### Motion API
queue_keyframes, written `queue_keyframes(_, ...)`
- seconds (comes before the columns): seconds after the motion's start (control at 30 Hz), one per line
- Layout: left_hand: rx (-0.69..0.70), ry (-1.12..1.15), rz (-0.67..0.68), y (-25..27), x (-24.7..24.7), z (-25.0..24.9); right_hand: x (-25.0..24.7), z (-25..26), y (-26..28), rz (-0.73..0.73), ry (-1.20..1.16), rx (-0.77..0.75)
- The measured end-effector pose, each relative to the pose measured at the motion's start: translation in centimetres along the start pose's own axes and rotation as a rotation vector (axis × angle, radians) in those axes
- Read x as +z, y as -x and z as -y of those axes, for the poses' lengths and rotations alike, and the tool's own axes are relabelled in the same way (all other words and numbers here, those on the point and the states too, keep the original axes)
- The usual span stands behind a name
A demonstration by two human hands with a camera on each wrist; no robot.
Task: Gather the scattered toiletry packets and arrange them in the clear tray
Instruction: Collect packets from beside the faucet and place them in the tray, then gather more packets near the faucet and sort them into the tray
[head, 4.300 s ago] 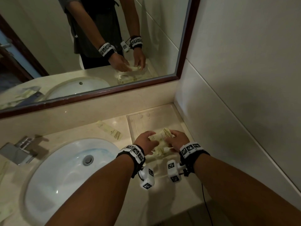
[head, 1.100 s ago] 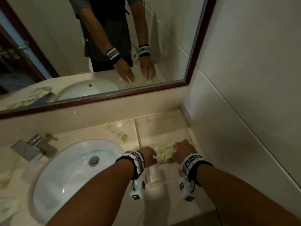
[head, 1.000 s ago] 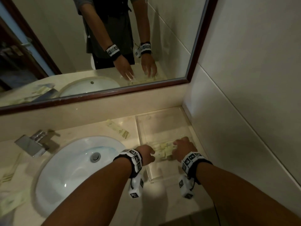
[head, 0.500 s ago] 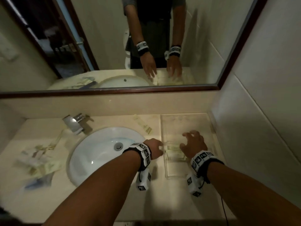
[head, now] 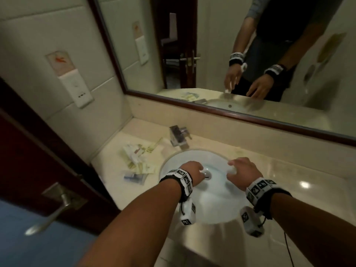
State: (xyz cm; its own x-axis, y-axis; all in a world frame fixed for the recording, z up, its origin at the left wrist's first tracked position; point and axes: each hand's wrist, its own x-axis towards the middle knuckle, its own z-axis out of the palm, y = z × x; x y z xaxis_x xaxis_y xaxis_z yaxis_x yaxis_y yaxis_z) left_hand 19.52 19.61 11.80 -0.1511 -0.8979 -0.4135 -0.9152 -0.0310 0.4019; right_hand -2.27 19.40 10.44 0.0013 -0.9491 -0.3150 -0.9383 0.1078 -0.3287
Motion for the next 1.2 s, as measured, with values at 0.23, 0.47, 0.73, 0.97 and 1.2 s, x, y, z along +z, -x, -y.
queue_keyframes(0.23,-0.088,0.072,-0.066,2.5,-4.1,11.6,4.1,11.9,-0.4,0.057,0.017,-0.087)
queue_keyframes(0.47,-0.158,0.095,-0.117,3.7,-6.4,18.9,7.7,20.8,-1.3,0.101,0.050,-0.163)
queue_keyframes(0.73,-0.243,0.103,-0.104,1.3,-8.5,23.4,9.4,26.7,-4.5,0.140,0.157,-0.226)
queue_keyframes(0.97,-0.380,0.062,-0.092,-2.3,-10.6,26.1,10.3,30.7,-11.0,0.263,0.214,-0.325)
queue_keyframes(1.2,-0.454,0.075,-0.043,-6.6,-9.6,27.8,13.7,31.3,-16.8,0.468,0.326,-0.360)
